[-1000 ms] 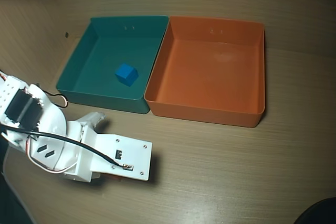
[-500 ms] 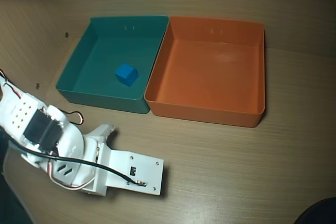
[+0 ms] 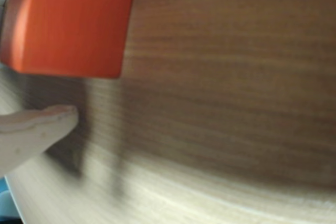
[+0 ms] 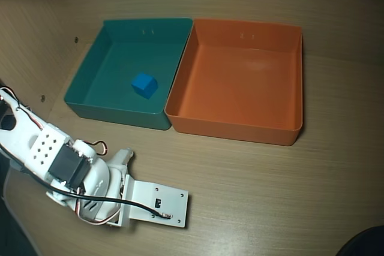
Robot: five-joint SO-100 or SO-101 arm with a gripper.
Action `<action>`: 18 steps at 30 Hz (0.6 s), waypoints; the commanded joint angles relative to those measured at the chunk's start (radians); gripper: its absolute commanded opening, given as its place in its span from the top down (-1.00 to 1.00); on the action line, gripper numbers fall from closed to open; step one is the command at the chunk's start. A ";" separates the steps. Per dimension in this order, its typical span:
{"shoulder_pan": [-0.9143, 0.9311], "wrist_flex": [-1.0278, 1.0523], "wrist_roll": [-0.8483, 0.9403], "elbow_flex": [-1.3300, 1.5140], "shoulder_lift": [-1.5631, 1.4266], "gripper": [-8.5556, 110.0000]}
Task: Grasp a cube and put it in the box.
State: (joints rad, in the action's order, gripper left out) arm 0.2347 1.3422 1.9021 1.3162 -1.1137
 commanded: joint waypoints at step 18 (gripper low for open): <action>-0.025 0.002 -0.012 -0.049 -0.018 0.67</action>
State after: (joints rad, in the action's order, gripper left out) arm 0.2194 1.3392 1.9021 1.3162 -1.1137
